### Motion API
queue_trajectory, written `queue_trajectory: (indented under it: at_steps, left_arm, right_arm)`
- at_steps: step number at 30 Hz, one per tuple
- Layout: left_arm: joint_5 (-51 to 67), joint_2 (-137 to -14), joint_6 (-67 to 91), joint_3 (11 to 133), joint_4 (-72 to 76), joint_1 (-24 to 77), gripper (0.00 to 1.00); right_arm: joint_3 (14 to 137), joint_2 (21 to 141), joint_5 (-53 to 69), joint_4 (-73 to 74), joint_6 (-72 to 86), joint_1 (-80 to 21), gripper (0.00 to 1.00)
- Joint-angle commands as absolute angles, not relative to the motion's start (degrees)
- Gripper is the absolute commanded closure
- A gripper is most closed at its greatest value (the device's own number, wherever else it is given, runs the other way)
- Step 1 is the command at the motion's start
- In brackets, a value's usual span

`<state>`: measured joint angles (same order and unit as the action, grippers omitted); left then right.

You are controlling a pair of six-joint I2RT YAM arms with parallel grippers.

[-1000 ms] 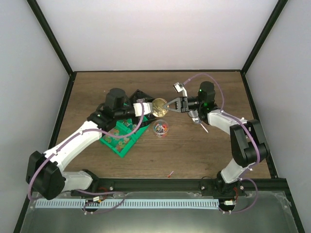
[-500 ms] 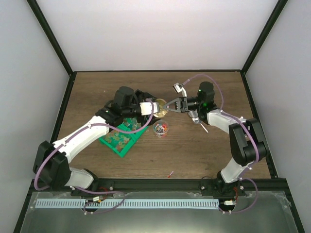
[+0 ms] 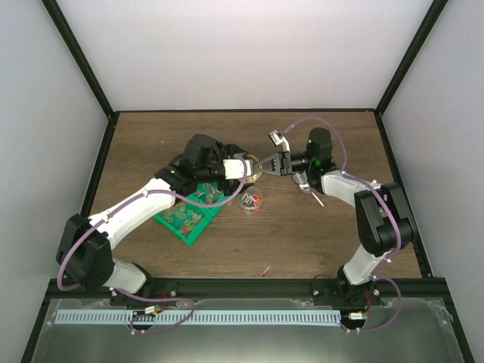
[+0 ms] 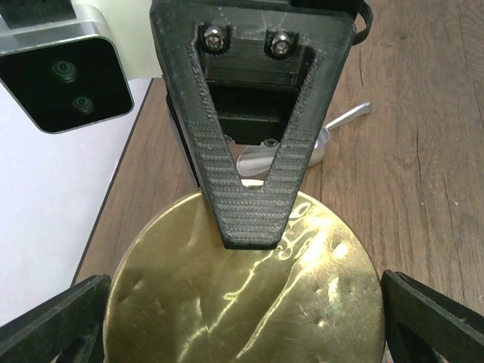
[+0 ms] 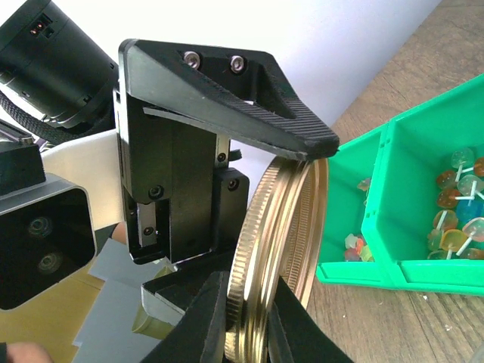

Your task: Pack the candies

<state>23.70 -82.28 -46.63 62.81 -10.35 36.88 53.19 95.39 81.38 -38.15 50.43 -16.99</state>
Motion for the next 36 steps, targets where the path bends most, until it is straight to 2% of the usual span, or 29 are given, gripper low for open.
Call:
queue_trajectory:
  at_steps: [1, 9, 16, 19, 22, 24, 30, 36]
  left_arm:
    - [24.87, -83.13, -46.35, 65.44, -11.09, 37.27, 0.05]
    - [26.03, -84.02, -46.29, 65.77, -14.80, 37.27, 0.14]
    - [26.01, -85.48, -45.20, 65.57, -16.03, 36.81, 0.14]
    - [26.20, -87.33, -44.07, 65.65, -17.26, 36.17, 0.14]
    - [27.03, -89.63, -43.91, 66.15, -19.09, 35.71, 0.14]
    - [28.23, -91.19, -43.94, 67.24, -21.19, 35.52, 0.14]
    - [29.99, -96.37, -43.29, 69.14, -26.30, 34.87, 0.14]
    - [31.53, -99.68, -43.13, 70.91, -28.92, 34.81, 0.14]
  right_arm:
    - [55.01, 96.30, 82.00, -37.54, 50.06, -16.69, 0.97]
    - [55.61, 96.85, 81.74, -35.87, 49.01, -16.12, 0.91]
    - [56.42, 97.29, 81.27, -29.14, 44.45, -13.26, 0.45]
    - [58.45, 97.30, 78.87, -17.13, 34.70, -10.90, 0.32]
    - [61.75, 97.68, 72.65, -1.46, 21.41, -10.37, 0.25]
    - [62.03, 97.95, 69.01, 2.88, 17.48, -10.33, 0.22]
    - [60.58, 99.45, 62.93, 8.12, 11.12, -10.73, 0.09]
    - [59.22, 102.27, 58.57, 11.08, 7.31, -13.13, 0.08]
